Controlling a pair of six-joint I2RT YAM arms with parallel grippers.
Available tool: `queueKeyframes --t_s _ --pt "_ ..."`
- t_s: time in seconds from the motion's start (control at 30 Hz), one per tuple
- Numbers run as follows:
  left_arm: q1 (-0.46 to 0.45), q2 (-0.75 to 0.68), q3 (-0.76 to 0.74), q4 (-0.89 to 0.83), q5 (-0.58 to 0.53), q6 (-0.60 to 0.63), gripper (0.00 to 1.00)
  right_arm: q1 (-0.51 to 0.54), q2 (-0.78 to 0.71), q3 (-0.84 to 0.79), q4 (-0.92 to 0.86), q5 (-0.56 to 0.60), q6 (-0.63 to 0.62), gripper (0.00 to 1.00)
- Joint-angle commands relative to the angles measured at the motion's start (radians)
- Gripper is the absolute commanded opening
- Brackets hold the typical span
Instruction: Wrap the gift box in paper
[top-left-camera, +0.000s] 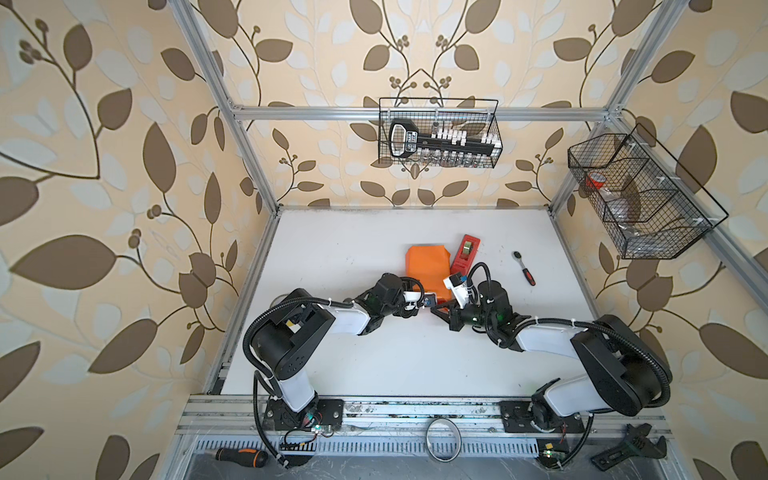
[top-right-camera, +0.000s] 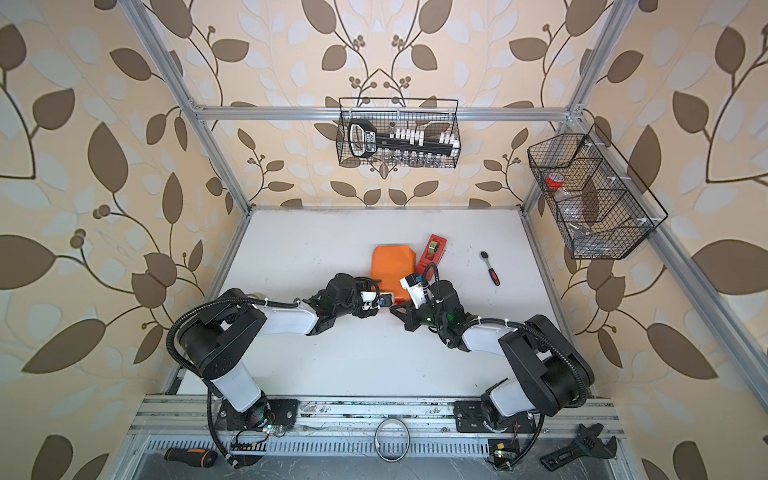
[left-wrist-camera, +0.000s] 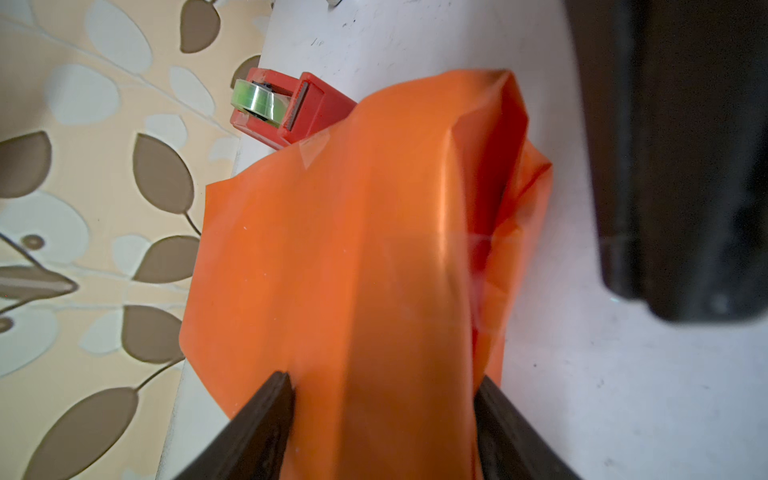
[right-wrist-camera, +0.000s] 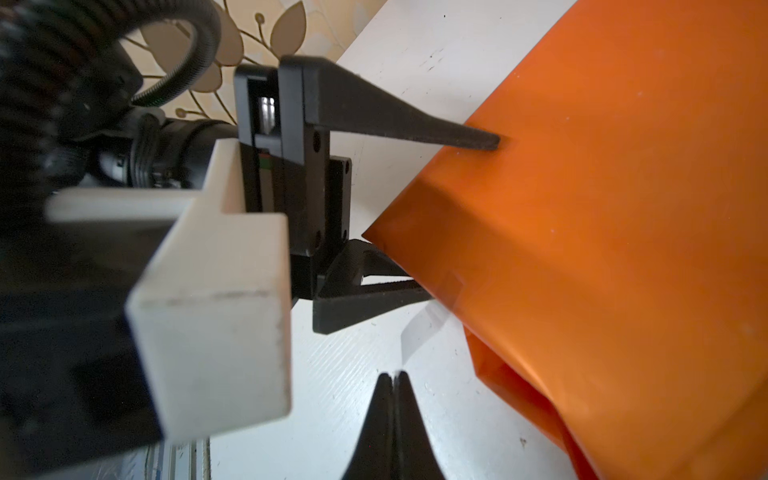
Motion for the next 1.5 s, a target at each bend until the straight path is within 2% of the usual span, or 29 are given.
queueKeyframes --t_s 0.0,1.47 --pt "0.018 0.045 -0.009 -0.169 -0.022 0.021 0.67 0.003 0.017 -0.016 0.03 -0.019 -0.004 0.0" --pt "0.018 0.045 -0.004 -0.176 -0.019 0.018 0.67 -0.028 0.108 0.017 0.071 0.075 0.081 0.0"
